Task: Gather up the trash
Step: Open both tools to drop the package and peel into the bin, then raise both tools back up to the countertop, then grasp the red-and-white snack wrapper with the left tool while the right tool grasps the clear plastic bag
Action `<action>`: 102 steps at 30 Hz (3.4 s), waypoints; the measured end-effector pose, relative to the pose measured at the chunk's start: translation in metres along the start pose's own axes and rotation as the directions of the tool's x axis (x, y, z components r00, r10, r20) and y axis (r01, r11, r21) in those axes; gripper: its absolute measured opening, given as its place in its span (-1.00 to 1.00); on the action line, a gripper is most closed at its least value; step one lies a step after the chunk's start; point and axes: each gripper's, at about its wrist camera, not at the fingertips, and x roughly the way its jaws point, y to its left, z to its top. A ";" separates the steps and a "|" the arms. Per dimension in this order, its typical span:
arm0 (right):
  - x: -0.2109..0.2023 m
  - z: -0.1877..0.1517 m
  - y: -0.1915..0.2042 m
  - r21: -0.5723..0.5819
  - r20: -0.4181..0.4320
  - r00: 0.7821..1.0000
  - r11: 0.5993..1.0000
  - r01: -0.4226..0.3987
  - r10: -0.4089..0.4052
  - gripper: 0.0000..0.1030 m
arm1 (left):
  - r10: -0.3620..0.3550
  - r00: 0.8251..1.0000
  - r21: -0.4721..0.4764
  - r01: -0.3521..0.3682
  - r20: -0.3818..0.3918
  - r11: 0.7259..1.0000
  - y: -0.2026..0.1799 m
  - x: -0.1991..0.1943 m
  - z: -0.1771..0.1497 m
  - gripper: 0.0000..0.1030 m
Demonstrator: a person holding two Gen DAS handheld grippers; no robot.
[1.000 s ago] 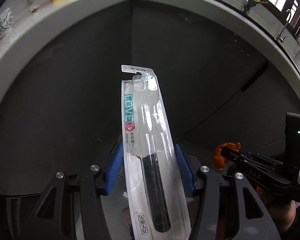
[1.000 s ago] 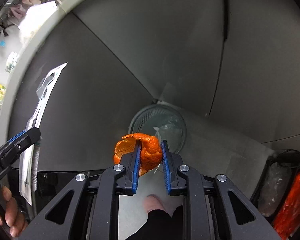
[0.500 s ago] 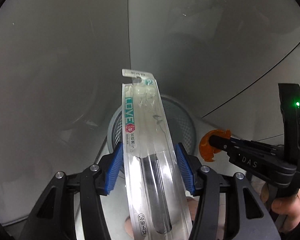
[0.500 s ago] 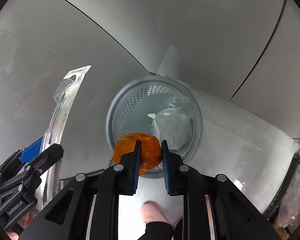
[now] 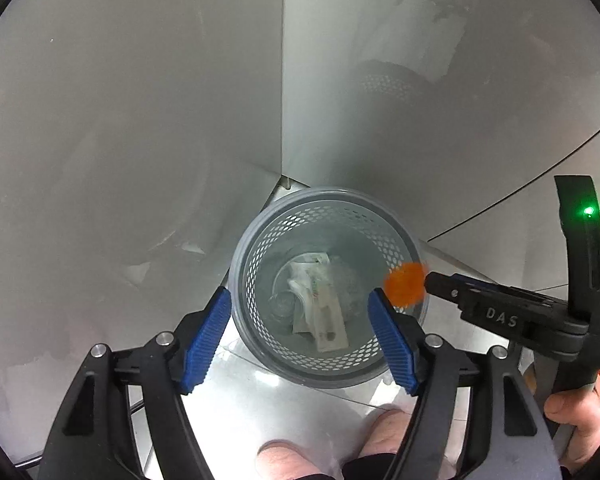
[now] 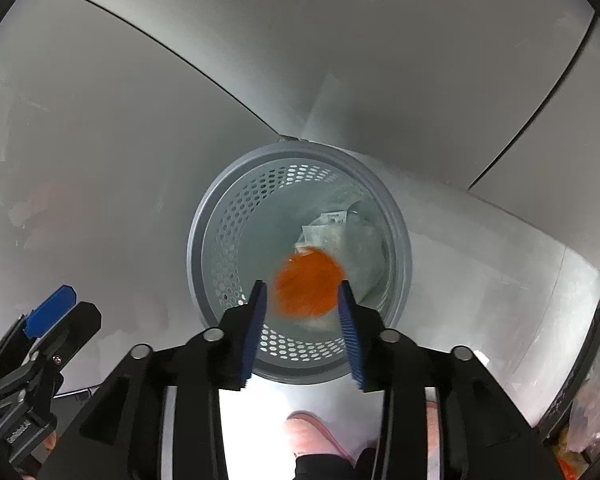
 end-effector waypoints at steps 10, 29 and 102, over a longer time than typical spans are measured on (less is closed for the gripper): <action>-0.029 -0.020 -0.002 0.027 -0.021 1.000 1.000 -0.007 0.008 -0.27 | 0.008 1.000 -0.005 -0.008 0.001 1.000 0.001 -0.029 -0.004 0.35; -0.304 -0.077 0.062 -0.087 0.023 1.000 0.996 -0.012 0.014 -0.23 | 0.044 0.993 -0.105 -0.033 0.107 0.994 -0.016 -0.312 0.013 0.37; -0.330 0.306 0.483 -0.340 0.255 0.951 0.937 -0.080 0.174 -0.88 | 0.272 0.933 -0.478 -0.132 0.235 0.868 0.357 -0.378 0.375 0.72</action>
